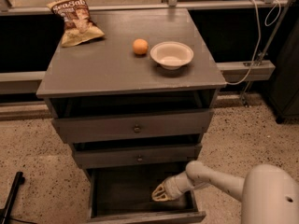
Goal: Open bottom drawer
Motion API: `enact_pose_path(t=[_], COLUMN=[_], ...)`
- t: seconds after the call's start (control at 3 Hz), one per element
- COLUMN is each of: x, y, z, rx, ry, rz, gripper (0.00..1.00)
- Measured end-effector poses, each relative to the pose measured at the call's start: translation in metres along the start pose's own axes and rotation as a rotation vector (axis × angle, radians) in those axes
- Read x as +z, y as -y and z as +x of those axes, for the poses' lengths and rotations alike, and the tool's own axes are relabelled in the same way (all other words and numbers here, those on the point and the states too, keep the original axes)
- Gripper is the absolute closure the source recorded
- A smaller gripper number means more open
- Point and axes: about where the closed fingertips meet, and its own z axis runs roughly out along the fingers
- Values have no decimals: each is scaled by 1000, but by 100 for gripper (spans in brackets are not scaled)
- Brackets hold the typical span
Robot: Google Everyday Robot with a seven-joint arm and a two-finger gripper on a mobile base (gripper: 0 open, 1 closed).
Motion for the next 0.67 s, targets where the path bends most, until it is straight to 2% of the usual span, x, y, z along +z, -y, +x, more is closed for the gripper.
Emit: enact_pose_path(t=[0.33, 0.67], x=[23, 42], y=[9, 18], z=[-5, 4], rx=[6, 44], ry=[17, 6], rz=[7, 31], gripper=[100, 100])
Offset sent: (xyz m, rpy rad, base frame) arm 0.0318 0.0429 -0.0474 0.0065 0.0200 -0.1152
